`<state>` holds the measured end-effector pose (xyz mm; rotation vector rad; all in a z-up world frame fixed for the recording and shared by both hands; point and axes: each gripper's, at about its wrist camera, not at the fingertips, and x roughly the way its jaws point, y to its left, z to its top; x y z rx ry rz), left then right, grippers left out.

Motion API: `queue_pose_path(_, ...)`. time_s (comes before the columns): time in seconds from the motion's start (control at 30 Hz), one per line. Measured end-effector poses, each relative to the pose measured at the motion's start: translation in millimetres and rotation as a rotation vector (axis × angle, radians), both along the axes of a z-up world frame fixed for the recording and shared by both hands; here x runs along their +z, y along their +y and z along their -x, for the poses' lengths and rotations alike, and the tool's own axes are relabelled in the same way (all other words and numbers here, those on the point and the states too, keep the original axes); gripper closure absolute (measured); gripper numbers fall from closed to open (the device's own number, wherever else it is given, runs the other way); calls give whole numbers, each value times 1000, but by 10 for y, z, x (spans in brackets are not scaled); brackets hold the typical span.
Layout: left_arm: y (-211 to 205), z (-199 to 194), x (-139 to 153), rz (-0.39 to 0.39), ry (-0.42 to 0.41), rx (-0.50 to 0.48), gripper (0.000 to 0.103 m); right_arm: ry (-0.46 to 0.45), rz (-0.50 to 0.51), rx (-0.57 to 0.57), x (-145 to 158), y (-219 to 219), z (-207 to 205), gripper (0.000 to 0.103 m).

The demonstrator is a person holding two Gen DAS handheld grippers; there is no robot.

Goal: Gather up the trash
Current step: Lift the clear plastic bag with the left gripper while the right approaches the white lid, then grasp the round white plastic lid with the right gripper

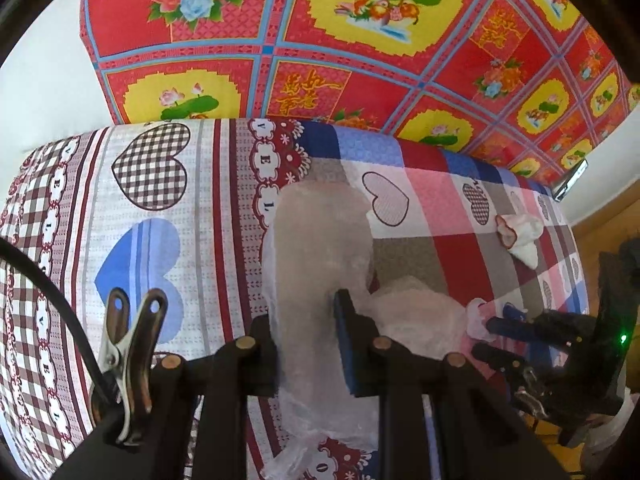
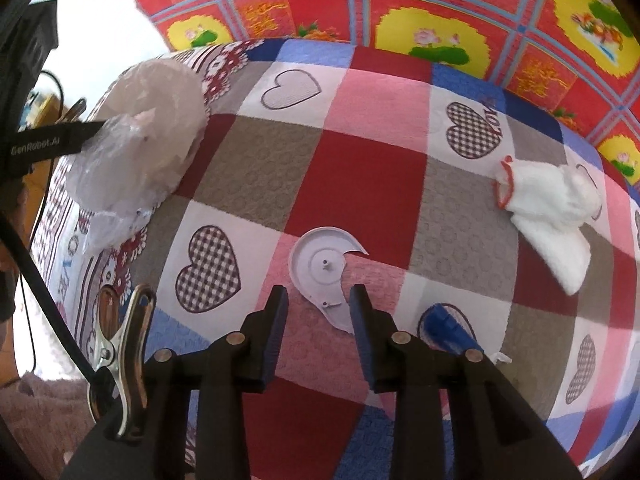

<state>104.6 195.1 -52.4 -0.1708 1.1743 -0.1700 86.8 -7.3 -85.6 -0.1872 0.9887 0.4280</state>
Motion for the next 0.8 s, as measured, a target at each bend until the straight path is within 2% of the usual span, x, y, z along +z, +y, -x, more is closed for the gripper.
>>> queue_pose_path(0.17,-22,32,23,-2,-26,-22,83,-7,16,10,-8,23,6,70)
queue_pose_path(0.23,-22,45,23,1,-30,-28,84,-24,29,-2,-23,19,13,82)
queue_pose_path(0.47,58,100,64,29,-40,-43,90,-34,-43,-71,-59,-28,75,87)
queue_pose_path(0.53,79,120,97,22,-52,-45,91,-44,-72,-91,-33,-47,95,96)
queue_pose_path(0.8,182,221,213,23,-77,-25,92,-78,-138,-148,33,-99,233,96)
